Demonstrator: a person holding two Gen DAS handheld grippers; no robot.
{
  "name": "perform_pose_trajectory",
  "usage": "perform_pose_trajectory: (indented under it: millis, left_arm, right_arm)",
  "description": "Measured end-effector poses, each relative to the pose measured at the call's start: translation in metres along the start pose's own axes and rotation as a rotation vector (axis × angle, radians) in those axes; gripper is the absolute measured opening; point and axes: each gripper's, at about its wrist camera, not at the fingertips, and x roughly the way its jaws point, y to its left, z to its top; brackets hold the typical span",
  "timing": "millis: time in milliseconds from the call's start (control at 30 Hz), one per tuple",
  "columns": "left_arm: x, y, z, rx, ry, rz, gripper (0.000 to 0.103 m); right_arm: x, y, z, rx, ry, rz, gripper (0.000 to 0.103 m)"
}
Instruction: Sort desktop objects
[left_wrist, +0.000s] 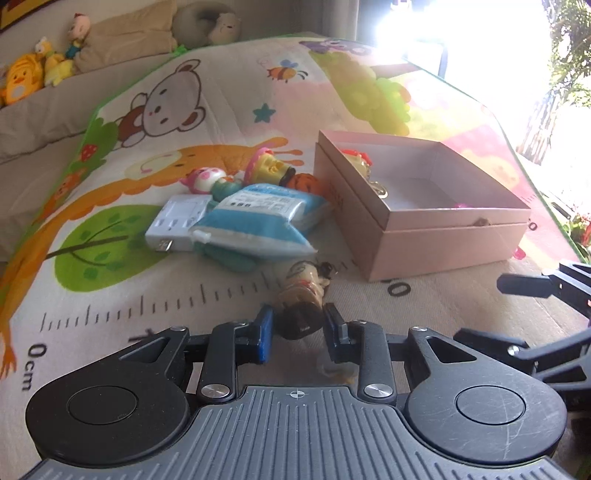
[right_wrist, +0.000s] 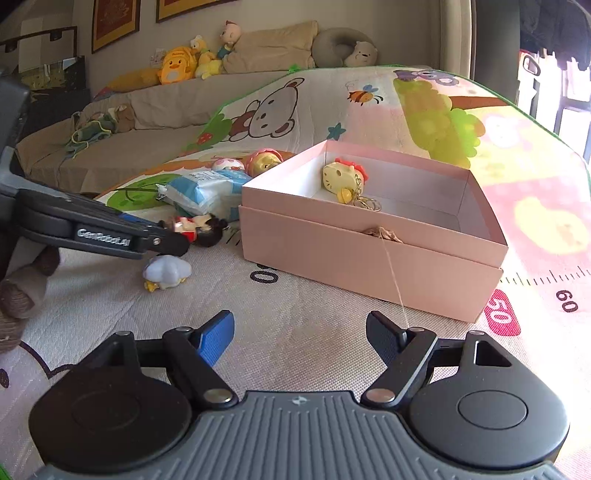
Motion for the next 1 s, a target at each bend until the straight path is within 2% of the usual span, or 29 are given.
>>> perform_pose_trajectory:
  millis: [67, 200, 367, 400, 467, 533, 600, 767, 900, 1000]
  left_arm:
    - [-0.02, 0.009, -0.017, -0.036, 0.011, 0.0, 0.032]
    - [-0.049, 0.02, -0.042, -0.074, 0.028, -0.019, 0.032]
    - [-0.058, 0.031, -0.051, -0.083, 0.03, 0.05, 0.037]
    - [-0.058, 0.032, -0.051, -0.084, 0.03, 0.052, 0.041]
    - [-0.058, 0.034, -0.051, -0.089, 0.031, 0.041, 0.052]
    - [-0.056, 0.03, -0.049, -0.08, 0.029, 0.043, 0.059]
    - [-0.052, 0.026, -0.047, -0.071, 0.037, 0.051, 0.063]
    - [-0.044, 0.014, -0.043, -0.058, 0.059, 0.046, 0.07]
    - [-0.043, 0.003, -0.041, -0.073, 0.073, -0.048, 0.071]
    - [-0.043, -0.011, -0.042, -0.045, 0.082, -0.108, 0.072]
  right_arm:
    - [-0.003, 0.008, 0.002, -0.044, 0.001, 0.011, 0.079]
    - [-0.007, 0.026, 0.014, -0.087, 0.038, 0.137, 0.08]
    - [0.003, 0.057, 0.031, -0.154, 0.067, 0.241, 0.08]
    - [0.007, 0.063, 0.033, -0.167, 0.07, 0.25, 0.08]
    - [0.018, 0.073, 0.036, -0.196, 0.073, 0.253, 0.08]
    - [0.031, 0.076, 0.038, -0.184, 0.095, 0.253, 0.071]
    - [0.041, 0.073, 0.04, -0.15, 0.134, 0.267, 0.039]
    - [0.026, 0.058, 0.034, -0.128, 0.121, 0.231, 0.039]
    - [0.006, 0.04, 0.019, -0.115, 0.121, 0.189, 0.039]
    - [-0.002, 0.028, 0.008, -0.087, 0.129, 0.156, 0.039]
